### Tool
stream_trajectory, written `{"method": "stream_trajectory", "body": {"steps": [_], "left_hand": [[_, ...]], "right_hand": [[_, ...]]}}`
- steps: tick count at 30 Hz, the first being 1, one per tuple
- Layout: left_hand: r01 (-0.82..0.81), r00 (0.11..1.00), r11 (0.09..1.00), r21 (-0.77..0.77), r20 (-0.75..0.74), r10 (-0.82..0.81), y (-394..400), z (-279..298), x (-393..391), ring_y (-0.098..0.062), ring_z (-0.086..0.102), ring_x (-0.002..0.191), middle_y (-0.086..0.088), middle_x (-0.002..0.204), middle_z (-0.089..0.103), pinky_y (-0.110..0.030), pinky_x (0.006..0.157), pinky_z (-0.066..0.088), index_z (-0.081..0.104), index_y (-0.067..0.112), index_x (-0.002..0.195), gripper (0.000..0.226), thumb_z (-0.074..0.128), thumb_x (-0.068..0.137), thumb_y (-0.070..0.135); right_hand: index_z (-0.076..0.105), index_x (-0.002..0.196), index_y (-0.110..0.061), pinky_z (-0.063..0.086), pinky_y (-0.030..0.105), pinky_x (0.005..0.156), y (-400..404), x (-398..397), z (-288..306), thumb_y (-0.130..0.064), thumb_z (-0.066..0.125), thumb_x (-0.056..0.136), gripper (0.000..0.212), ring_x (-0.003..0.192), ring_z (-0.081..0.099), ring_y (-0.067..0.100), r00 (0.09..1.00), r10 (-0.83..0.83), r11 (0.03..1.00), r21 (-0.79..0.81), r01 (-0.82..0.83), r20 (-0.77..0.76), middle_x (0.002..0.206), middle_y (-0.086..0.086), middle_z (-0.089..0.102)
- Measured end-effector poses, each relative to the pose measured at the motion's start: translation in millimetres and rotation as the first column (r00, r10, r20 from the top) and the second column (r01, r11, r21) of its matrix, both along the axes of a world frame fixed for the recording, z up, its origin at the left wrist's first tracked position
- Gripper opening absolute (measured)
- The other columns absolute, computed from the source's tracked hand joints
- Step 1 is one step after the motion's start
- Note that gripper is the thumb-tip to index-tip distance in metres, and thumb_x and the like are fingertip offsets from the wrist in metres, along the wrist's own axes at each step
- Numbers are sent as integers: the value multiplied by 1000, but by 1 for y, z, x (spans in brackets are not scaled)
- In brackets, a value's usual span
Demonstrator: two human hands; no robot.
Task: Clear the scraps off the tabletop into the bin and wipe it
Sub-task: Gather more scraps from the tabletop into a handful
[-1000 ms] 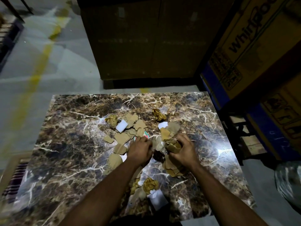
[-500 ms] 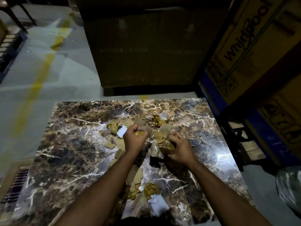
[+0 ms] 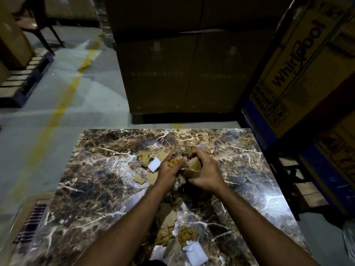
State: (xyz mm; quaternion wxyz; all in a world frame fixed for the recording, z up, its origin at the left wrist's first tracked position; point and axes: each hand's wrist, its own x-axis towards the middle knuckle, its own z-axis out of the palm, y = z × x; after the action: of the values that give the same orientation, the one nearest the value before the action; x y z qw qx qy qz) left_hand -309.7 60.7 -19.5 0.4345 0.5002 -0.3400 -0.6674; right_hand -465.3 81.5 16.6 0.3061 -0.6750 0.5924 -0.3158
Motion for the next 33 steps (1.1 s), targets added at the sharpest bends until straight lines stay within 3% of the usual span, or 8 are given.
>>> {"method": "stream_trajectory", "body": {"steps": [3,8,10,15,21,24,29,33], "left_hand": [[61,979,996,68,-198,-46,5,-11,1,-36,59,126,-18,144,55,-60,106,46,33,22,154,130,97,47,59],[74,980,997,30,-185,-67,13,-2,0,-34,68,112,-12,121,72,-55,98,54,54,27,130,92,97,48,28],[18,983,999,43,-184,-10,13,-3,-1,-35,69,111,-13,121,71,-56,94,56,51,20,137,103,99,46,32],[-139,974,983,116,-163,157,18,3,5,-40,71,103,-23,119,69,-51,79,61,50,2,136,105,96,47,31],[-267,935,945,188,-189,302,10,-6,8,-44,71,101,-26,119,69,-49,76,59,52,-2,136,119,103,36,39],[-348,897,917,196,-213,387,6,11,9,-38,71,102,-21,117,71,-48,80,60,62,0,124,94,100,46,36],[-434,864,878,201,-183,468,8,19,-5,-27,74,86,-20,111,71,-34,63,59,58,4,119,50,84,76,5],[-297,915,922,250,-200,349,27,17,-10,-33,75,93,-16,115,72,-46,71,60,50,10,133,84,93,63,28]], "right_hand": [[47,116,-33,62,34,74,-4,11,5,-20,87,68,63,90,68,15,979,-18,998,66,4,204,106,-5,64],[38,134,-43,57,48,94,-13,12,4,-17,80,60,89,115,59,24,978,76,983,153,-106,193,132,2,49],[35,142,-46,57,51,95,-12,9,3,-14,80,59,100,119,58,28,963,105,965,208,-159,249,139,6,45],[28,152,-27,53,26,91,-4,6,9,-8,68,77,87,119,59,2,861,98,958,187,-217,499,152,-1,36],[44,144,-32,57,35,73,4,14,9,-13,60,79,70,101,68,17,717,-111,967,240,-81,688,134,4,55],[50,140,-38,57,47,93,17,14,-2,-40,76,74,72,124,60,24,682,-204,974,216,69,702,146,-1,51],[40,146,-45,52,41,101,37,44,-18,-67,83,59,99,137,47,13,750,-291,952,102,289,594,154,-18,38],[40,147,-44,45,22,102,32,59,-11,-72,77,61,98,137,42,2,737,-346,920,55,388,581,150,-21,38]]}}
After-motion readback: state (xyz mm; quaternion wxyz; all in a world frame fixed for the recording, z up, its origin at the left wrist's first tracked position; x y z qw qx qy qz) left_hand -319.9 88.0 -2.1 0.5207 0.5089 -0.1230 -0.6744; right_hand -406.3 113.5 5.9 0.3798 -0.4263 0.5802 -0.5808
